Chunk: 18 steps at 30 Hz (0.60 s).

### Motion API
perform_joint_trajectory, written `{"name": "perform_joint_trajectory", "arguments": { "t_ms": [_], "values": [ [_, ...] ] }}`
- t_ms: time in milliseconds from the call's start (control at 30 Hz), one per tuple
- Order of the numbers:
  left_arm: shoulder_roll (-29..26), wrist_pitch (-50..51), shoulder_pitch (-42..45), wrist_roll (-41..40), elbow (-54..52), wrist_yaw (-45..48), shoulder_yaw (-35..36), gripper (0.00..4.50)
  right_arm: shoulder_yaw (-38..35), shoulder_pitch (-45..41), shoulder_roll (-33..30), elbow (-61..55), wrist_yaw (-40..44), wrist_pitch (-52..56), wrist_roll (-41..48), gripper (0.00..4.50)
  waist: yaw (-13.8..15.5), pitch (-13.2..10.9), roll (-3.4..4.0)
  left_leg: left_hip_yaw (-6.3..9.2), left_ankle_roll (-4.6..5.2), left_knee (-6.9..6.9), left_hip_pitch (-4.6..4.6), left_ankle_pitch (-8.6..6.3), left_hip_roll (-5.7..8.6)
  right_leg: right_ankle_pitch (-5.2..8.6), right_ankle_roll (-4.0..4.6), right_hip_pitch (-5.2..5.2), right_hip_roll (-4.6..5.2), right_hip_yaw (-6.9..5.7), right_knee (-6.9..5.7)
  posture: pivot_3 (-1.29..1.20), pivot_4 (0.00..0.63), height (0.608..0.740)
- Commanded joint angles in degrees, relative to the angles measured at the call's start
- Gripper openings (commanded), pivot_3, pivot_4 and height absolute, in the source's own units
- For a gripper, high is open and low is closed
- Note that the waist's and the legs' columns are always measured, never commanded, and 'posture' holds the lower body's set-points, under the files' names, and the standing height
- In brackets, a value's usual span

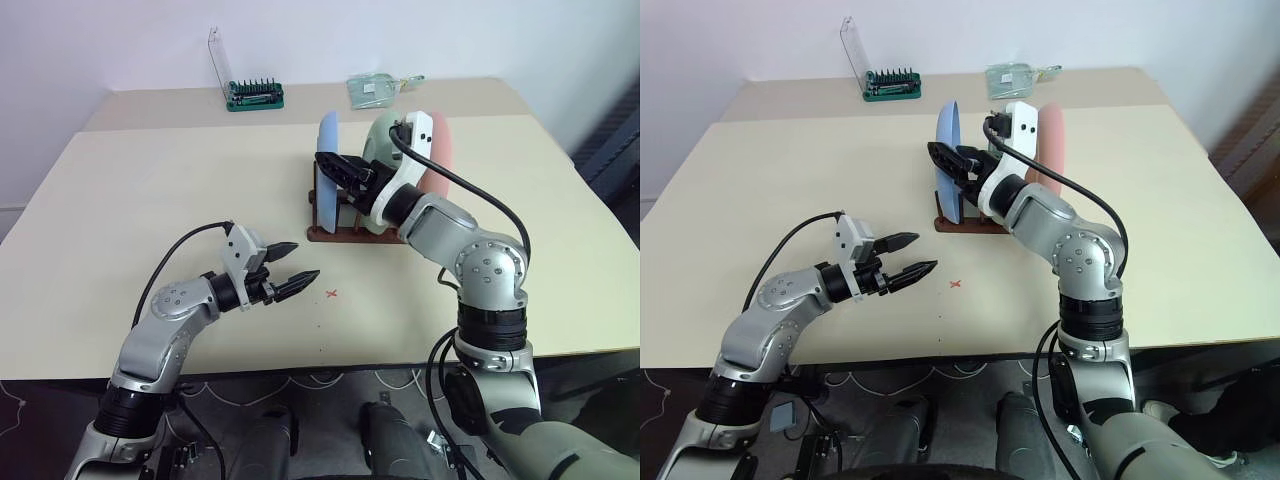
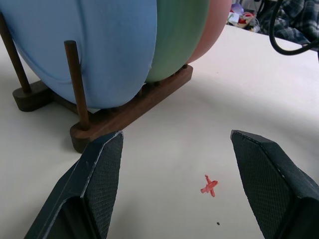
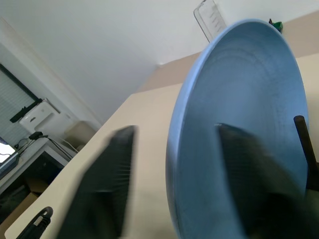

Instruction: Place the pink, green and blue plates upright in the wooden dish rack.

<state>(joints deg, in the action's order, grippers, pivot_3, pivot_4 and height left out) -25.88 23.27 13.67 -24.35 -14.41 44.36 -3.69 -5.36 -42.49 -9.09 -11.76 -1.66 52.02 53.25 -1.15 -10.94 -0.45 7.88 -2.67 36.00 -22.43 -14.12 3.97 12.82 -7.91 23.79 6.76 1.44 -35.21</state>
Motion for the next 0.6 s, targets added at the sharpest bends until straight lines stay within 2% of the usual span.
{"name": "perform_joint_trajectory", "arguments": {
  "t_ms": [33,233,367,467,533,600],
  "values": [
    [-0.33,0.0,-0.2,-0.65,-2.64,-0.26,0.9,3.54,3.24,-3.17,-3.9,-6.09,4.82,-2.25,-4.6,2.93,0.01,0.0,0.01,0.0,0.0,0.0,0.0,0.0,0.0,0.0,0.0,0.0,0.0,0.0,0.0,0.0,0.15,0.74],
    [-0.35,0.21,-0.48,-0.75,-3.04,-0.46,0.76,3.54,7.73,-5.58,-14.08,-12.67,14.14,-5.6,-12.85,2.93,0.07,0.0,0.0,-0.01,0.0,0.0,-0.01,0.0,0.0,0.01,-0.02,-0.02,0.0,-0.01,0.03,0.0,0.15,0.74],
    [-0.29,0.24,-0.73,-0.68,-3.13,-0.57,0.67,3.54,4.39,-3.99,-23.27,-16.34,20.79,-9.79,-17.13,2.93,0.38,-0.01,-0.02,-0.02,0.0,0.02,-0.05,0.0,0.0,0.02,-0.02,-0.03,0.01,-0.01,0.07,0.0,0.15,0.74],
    [-0.45,-0.36,-1.21,-0.39,-2.93,-0.69,1.15,3.54,-4.71,2.53,-31.18,-15.92,27.06,-13.14,-17.34,2.93,0.69,0.0,-0.11,-0.01,0.01,0.03,-0.05,0.0,0.0,0.02,-0.03,-0.1,0.02,-0.02,0.16,0.0,0.15,0.74],
    [-1.1,-1.05,-1.44,-0.24,-1.46,-0.51,2.53,3.54,-16.35,12.33,-36.51,-12.8,34.27,-14.47,-15.44,2.93,1.46,0.0,-0.16,0.02,0.04,0.05,-0.05,-0.02,0.03,0.07,-0.09,-0.19,0.05,-0.06,0.23,0.0,0.15,0.74],
    [-2.34,-1.63,-1.69,-0.31,0.35,0.0,4.49,3.54,-23.41,23.86,-39.83,-11.42,41.46,-15.78,-15.12,2.93,1.82,-0.01,-0.18,-0.05,0.17,0.1,-0.01,-0.1,0.03,0.09,-0.12,-0.3,0.06,-0.06,0.33,0.0,0.15,0.74]
  ]
}}
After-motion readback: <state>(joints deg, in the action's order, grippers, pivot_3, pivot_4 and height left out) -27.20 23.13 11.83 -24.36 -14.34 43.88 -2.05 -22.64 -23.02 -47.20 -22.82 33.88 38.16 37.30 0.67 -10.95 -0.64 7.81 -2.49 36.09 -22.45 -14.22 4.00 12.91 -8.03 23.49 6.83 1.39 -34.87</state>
